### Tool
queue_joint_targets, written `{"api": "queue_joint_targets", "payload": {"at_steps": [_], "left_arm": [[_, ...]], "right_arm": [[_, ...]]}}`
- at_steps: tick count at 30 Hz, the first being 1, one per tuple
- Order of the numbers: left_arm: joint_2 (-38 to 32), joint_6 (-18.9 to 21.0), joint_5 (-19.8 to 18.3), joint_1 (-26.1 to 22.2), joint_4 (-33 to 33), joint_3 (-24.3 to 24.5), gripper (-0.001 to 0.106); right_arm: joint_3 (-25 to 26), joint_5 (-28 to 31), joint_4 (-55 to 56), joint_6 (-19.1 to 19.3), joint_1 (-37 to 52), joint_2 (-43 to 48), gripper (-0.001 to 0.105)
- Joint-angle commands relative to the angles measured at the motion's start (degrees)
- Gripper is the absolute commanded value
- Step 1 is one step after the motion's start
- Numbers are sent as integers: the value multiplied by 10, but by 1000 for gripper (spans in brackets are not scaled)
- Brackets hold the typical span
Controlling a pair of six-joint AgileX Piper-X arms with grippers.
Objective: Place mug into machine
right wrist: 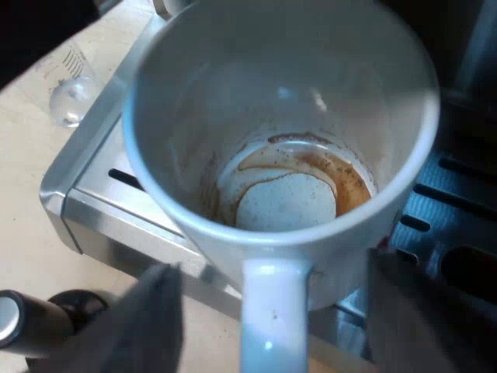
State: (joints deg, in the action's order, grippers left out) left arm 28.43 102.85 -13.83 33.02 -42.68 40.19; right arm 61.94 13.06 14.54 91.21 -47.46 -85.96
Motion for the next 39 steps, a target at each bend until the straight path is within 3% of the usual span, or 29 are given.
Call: {"api": "queue_joint_targets", "payload": {"at_steps": [1, 16, 23, 30, 39], "left_arm": [[-1, 0, -1, 1, 10, 1, 63], [-1, 0, -1, 1, 10, 1, 63], [-1, 0, -1, 1, 10, 1, 63], [-1, 0, -1, 1, 8, 1, 63], [-1, 0, -1, 1, 2, 1, 63]], "right_arm": [[12, 13, 0, 16, -9, 22, 63], [0, 15, 20, -2, -16, 27, 61], [-1, 87, 26, 5, -75, 27, 59], [-2, 94, 49, -15, -89, 32, 59], [-66, 130, 54, -15, -88, 125, 59]]}}
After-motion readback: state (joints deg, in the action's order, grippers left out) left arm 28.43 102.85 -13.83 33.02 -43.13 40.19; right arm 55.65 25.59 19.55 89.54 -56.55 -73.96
